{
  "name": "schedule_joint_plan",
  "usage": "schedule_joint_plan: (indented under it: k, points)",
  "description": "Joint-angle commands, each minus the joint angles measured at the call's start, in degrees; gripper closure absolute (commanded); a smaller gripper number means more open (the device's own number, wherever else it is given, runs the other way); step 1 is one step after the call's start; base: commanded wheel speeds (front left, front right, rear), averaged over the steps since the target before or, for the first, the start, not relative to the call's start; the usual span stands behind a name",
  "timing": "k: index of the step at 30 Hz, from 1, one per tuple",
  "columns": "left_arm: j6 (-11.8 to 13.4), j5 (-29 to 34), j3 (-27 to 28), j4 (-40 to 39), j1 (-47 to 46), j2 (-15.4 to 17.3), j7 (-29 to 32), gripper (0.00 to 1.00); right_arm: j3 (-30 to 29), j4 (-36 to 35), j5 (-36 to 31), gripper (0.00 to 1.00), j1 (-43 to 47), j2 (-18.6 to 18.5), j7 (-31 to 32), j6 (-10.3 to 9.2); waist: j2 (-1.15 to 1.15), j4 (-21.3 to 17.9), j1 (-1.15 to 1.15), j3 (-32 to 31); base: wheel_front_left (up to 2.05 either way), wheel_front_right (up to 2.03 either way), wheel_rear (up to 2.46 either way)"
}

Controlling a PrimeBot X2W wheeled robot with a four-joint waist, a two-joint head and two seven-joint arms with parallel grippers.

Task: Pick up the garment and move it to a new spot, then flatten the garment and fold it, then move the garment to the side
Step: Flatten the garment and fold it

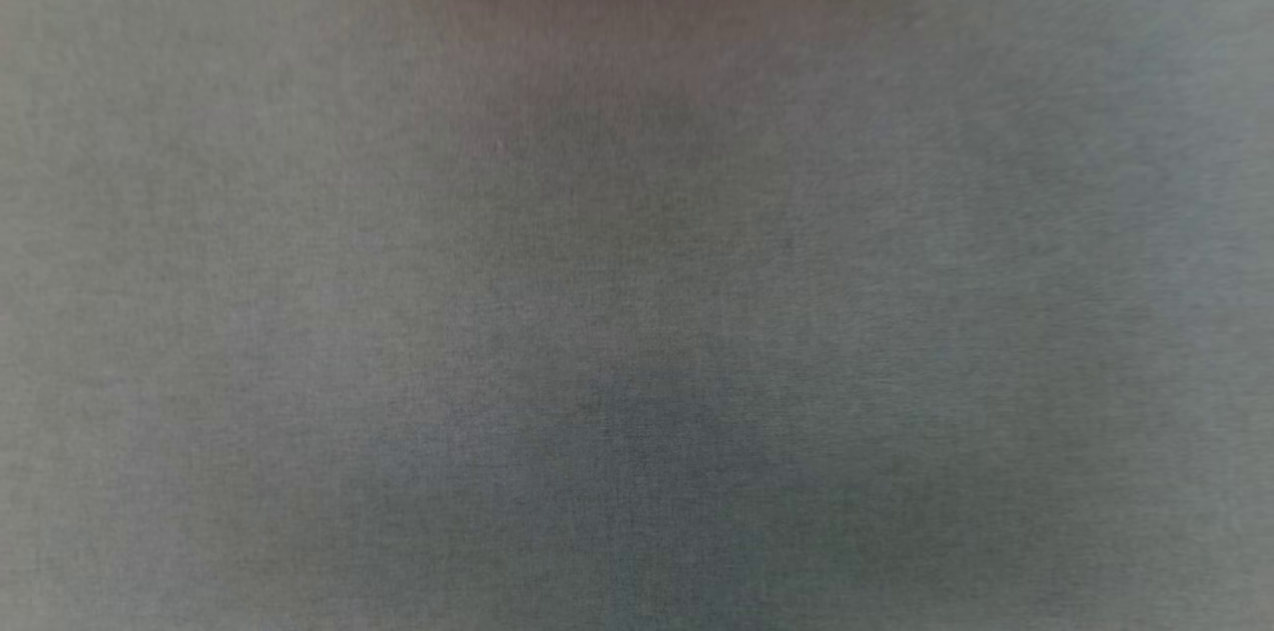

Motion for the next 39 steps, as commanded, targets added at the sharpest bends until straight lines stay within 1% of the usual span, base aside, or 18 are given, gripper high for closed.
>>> schedule_joint_plan:
  k: [1, 3, 4, 8, 10, 12, 14, 16, 17, 20, 21, 24, 28, 29, 30, 34, 35, 39]
  points:
    - [-0.12, 0.34, -0.59, 0.36, -0.55, -0.02, -3.17, 1.00, -0.46, -0.89, -2.00, 1.00, -0.25, 0.26, -0.42, -0.05, 0.00, 1.19, 0.00, 3.50, 0.00, 0.00, 0.00]
    - [-0.11, -0.70, -1.69, 0.91, 0.01, -0.40, -5.88, 1.00, -0.25, -3.60, -4.87, 1.00, 0.51, 0.64, -0.54, -0.05, 0.00, 1.92, 0.00, 4.37, 0.00, 0.00, 0.00]
    - [-0.12, -1.01, -2.40, 1.04, 0.59, -0.42, -6.75, 1.00, -0.27, -3.54, -5.42, 1.00, 1.93, 0.79, -0.51, -0.05, 0.00, 2.21, 0.00, 4.51, 0.00, 0.00, 0.00]
    - [-0.09, -3.13, -6.55, 1.39, 4.88, -0.25, -7.95, 1.00, -0.20, -2.32, -4.77, 1.00, 6.22, 1.05, -0.53, -0.06, 0.00, 3.32, 0.00, 3.55, 0.00, 0.00, 0.00]
    - [-0.09, -5.26, -8.74, 1.54, 8.13, -0.12, -8.09, 1.00, -0.47, -0.12, -2.05, 1.00, 9.15, 1.54, -0.54, -0.07, 0.00, 3.67, 0.00, 2.34, 0.00, 0.00, 0.00]
    - [-0.09, -7.69, -11.60, 0.60, 11.69, 0.50, -8.13, 1.00, 1.10, 1.77, 0.55, 1.00, 12.41, 2.01, -0.54, -0.07, 0.00, 3.90, 0.00, 0.83, 0.00, 0.00, 0.00]
    - [-0.09, -10.54, -14.55, -0.58, 15.59, 1.58, -6.64, 1.00, 2.74, 4.02, 5.42, 1.00, 15.44, 3.02, -0.55, -0.07, 0.00, 4.00, 0.00, -0.72, 0.00, 0.00, 0.00]
    - [-0.08, -13.63, -17.29, -2.54, 19.53, 3.27, -5.37, 1.00, 6.09, 5.17, 9.42, 1.00, 18.63, 3.15, -0.53, -0.07, 0.00, 3.94, 0.00, -2.43, 0.00, 0.00, 0.00]
    - [-0.08, -14.72, -18.70, -3.47, 21.65, 4.13, -5.07, 1.00, 8.07, 5.35, 12.45, 1.00, 20.70, 3.50, -0.54, -0.07, 0.00, 3.94, 0.00, -3.47, 0.00, 0.00, 0.00]
    - [-0.09, -18.71, -22.13, -6.36, 28.19, 6.29, -3.14, 1.00, 14.38, 4.02, 19.13, 1.00, 26.93, 1.68, 0.66, -0.07, 0.00, 3.86, 0.00, -6.18, 0.00, 0.00, 0.00]
    - [-0.09, -18.71, -22.13, -6.36, 28.19, 6.29, -3.14, 1.00, 14.38, 4.02, 19.13, 1.00, 26.93, 1.68, 0.66, -0.07, 0.00, 3.86, 0.00, -6.18, 0.00, 0.00, 0.00]
    - [-0.08, -21.13, -24.37, -9.21, 34.39, 8.70, -2.25, 1.00, 20.47, 0.18, 25.31, 1.00, 33.64, -1.08, 1.70, -0.07, 0.00, 3.86, 0.00, -9.11, 0.00, 0.00, 0.00]
    - [-0.08, -23.59, -26.27, -13.42, 43.10, 11.59, -0.93, 1.00, 25.73, -6.72, 33.47, 1.00, 43.42, -5.43, 3.64, -0.07, 0.00, 3.97, 0.00, -12.33, 0.00, 0.00, 0.00]
    - [0.33, -24.16, -26.63, -14.66, 45.21, 12.39, -0.70, 1.00, 26.46, -8.52, 34.56, 1.00, 45.43, -6.94, 3.99, -0.07, 0.00, 3.84, 0.00, -13.08, 0.00, 0.00, 0.00]
    - [1.08, -24.70, -26.98, -15.98, 47.48, 13.33, -0.20, 1.00, 27.35, -10.32, 35.55, 1.00, 47.71, -8.30, 4.48, -0.07, 0.00, 3.78, 0.00, -13.73, 0.00, 0.00, 0.00]
    - [4.14, -27.44, -27.38, -23.44, 56.08, 17.10, -0.11, 1.00, 30.28, -17.53, 38.81, 1.00, 55.91, -11.84, 5.92, -0.06, 0.00, 3.51, 0.00, -15.36, 0.00, 0.00, 0.00]
    - [6.01, -29.23, -27.49, -27.73, 60.33, 19.16, -0.05, 1.00, 30.57, -20.67, 39.94, 1.00, 59.40, -13.75, 6.33, -0.08, 0.00, 3.39, 0.00, -15.85, 0.00, 0.00, 0.00]
    - [10.05, -30.98, -28.32, -34.58, 67.34, 22.97, 0.22, 1.00, 33.39, -27.12, 41.69, 1.00, 65.88, -17.57, 7.69, -0.08, 0.00, 3.26, 0.00, -16.10, 0.00, 0.00, 0.00]
